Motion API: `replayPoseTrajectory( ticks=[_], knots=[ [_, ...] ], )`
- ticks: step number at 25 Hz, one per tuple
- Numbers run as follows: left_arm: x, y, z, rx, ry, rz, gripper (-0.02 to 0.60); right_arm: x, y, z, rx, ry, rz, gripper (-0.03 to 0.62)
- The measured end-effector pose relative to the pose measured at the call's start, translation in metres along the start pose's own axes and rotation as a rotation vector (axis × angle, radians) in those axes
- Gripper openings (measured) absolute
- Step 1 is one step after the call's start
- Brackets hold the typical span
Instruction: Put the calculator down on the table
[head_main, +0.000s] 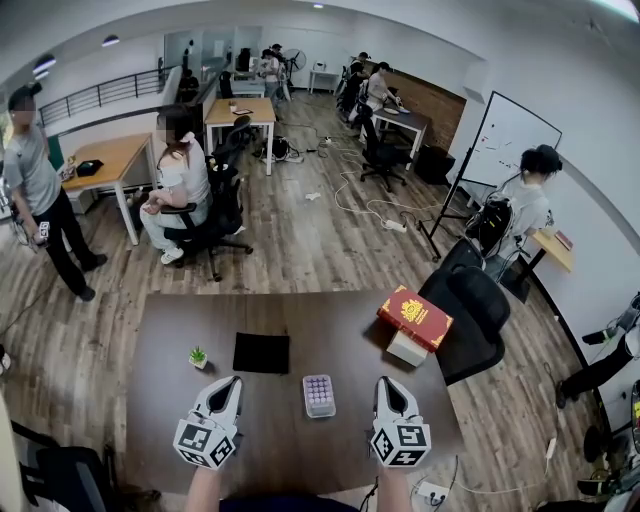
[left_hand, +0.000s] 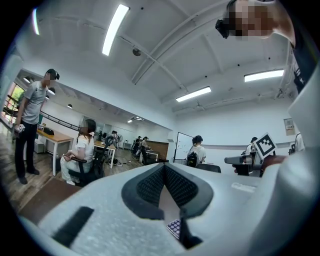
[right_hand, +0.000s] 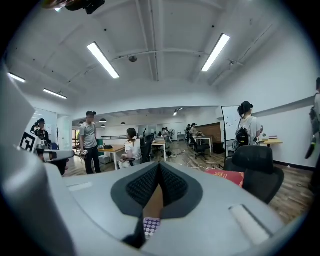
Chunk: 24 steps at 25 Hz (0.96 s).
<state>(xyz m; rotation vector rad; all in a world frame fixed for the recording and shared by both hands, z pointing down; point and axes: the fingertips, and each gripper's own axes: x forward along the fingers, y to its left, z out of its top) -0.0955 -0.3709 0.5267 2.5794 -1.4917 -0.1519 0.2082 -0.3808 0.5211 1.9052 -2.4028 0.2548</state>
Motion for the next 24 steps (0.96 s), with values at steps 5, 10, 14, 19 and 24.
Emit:
replayPoseTrajectory(
  ticks=[5,10,14,19,24],
  knots=[
    [0.0015,-0.0004,-0.0015,0.001,0.001,0.001,-0.005,-0.0018,-0.0014,-0.0005,-0.005,-0.004,0.004,0.006],
    [0.0036,-0.0026,-0.0046,0.008,0.020,-0.005,-0.005,-0.0024,0.0015,0.0008,0.014,0.000,0.026,0.006],
    [0.0018,-0.0036,-0.0045,0.000,0.022,-0.009,-0.005,-0.0052,0.0017,-0.0014,0.020,0.007,0.023,0.006],
    [0.0025,-0.0035,-0.0063,-0.003,0.022,-0.009,-0.005,-0.0050,0.0014,-0.0006,0.037,-0.001,0.029,0.006],
    [0.0055,-0.0023,-0.0077,-0.008,0.024,-0.008,-0.005,-0.0001,0.0033,-0.0003,0.033,0.004,0.038,0.006]
  ],
)
